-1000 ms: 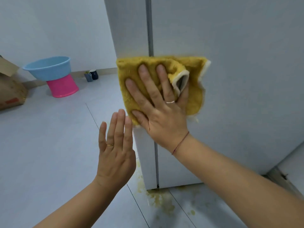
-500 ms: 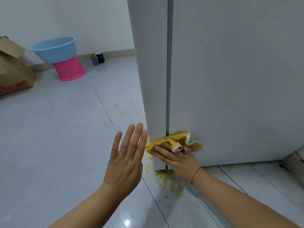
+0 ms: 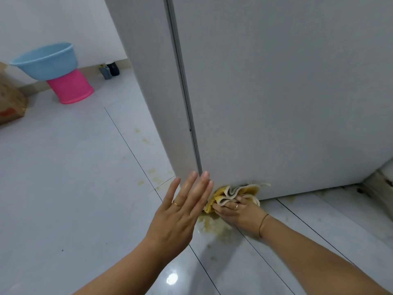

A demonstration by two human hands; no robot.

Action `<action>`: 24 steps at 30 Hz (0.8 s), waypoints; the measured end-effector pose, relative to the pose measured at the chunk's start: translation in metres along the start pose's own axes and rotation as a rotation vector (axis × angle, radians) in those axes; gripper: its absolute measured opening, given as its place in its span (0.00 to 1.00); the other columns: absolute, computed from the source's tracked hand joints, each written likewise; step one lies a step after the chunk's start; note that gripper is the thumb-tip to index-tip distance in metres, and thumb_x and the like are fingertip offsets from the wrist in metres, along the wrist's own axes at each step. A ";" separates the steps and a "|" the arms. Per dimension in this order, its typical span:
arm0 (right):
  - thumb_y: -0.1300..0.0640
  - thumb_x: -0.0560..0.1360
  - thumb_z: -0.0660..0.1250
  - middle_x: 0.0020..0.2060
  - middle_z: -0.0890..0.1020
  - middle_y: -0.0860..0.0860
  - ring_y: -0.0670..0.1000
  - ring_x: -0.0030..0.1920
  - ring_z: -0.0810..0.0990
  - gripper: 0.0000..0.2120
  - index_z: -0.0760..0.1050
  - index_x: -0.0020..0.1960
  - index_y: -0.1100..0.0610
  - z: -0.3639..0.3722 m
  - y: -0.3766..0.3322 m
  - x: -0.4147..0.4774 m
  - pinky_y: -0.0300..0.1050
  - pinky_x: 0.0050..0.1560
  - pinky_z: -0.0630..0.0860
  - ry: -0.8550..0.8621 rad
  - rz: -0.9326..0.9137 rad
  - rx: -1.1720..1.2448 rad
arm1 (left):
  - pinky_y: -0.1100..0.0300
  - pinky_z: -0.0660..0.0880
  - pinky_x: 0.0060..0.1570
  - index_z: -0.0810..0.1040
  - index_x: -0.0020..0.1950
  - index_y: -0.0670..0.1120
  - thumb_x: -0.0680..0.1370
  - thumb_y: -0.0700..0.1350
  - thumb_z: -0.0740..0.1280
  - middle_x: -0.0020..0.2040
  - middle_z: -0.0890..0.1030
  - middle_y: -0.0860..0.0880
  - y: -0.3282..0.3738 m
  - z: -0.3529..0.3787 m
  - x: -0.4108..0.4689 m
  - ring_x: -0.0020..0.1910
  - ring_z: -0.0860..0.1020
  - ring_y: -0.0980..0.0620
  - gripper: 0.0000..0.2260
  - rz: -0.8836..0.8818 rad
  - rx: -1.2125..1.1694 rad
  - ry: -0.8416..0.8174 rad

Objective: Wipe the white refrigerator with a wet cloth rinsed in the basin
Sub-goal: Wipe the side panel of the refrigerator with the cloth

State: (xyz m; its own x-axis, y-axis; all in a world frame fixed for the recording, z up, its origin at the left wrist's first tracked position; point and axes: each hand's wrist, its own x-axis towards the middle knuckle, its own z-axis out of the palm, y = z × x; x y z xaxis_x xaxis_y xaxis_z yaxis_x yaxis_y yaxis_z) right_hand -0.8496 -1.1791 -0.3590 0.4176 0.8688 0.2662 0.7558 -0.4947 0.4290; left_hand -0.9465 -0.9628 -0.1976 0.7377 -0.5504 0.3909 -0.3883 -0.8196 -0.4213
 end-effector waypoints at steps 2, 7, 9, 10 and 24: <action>0.53 0.64 0.73 0.58 0.79 0.44 0.49 0.55 0.74 0.30 0.71 0.64 0.52 0.001 0.006 -0.006 0.50 0.62 0.63 -0.001 0.008 0.011 | 0.46 0.43 0.76 0.55 0.78 0.41 0.69 0.34 0.52 0.79 0.50 0.43 0.007 0.007 0.007 0.78 0.50 0.43 0.35 0.040 0.005 -0.012; 0.53 0.61 0.72 0.58 0.80 0.43 0.47 0.52 0.73 0.22 0.81 0.55 0.47 -0.004 0.027 -0.029 0.50 0.51 0.73 0.045 0.047 0.008 | 0.46 0.45 0.76 0.54 0.78 0.39 0.70 0.36 0.52 0.79 0.52 0.42 0.016 0.017 0.018 0.78 0.50 0.42 0.34 0.037 0.002 -0.045; 0.55 0.65 0.69 0.60 0.77 0.42 0.48 0.50 0.73 0.17 0.80 0.53 0.45 -0.007 0.037 -0.043 0.50 0.48 0.71 0.139 0.135 -0.010 | 0.46 0.46 0.76 0.54 0.78 0.39 0.70 0.36 0.53 0.79 0.53 0.42 0.020 0.021 0.020 0.78 0.50 0.42 0.34 0.043 -0.002 -0.048; 0.57 0.68 0.66 0.59 0.75 0.43 0.48 0.49 0.73 0.15 0.80 0.52 0.45 -0.008 0.042 -0.049 0.50 0.48 0.69 0.204 0.199 -0.026 | 0.46 0.46 0.76 0.54 0.78 0.39 0.69 0.35 0.54 0.79 0.53 0.42 0.022 0.023 0.022 0.78 0.51 0.42 0.35 0.047 -0.004 -0.051; 0.65 0.67 0.62 0.47 0.77 0.58 0.60 0.46 0.70 0.08 0.75 0.45 0.58 -0.005 0.130 -0.164 0.58 0.51 0.68 0.233 0.698 -0.155 | 0.44 0.48 0.75 0.53 0.78 0.38 0.66 0.34 0.60 0.79 0.52 0.42 0.055 0.037 0.046 0.78 0.51 0.42 0.39 0.084 0.001 -0.091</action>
State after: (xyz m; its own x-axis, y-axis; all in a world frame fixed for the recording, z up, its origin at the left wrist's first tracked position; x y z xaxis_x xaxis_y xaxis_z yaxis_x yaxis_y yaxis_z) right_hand -0.8226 -1.3864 -0.3425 0.6428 0.3338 0.6895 0.2681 -0.9412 0.2057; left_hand -0.9137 -1.0272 -0.2327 0.7494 -0.6006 0.2786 -0.4505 -0.7709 -0.4502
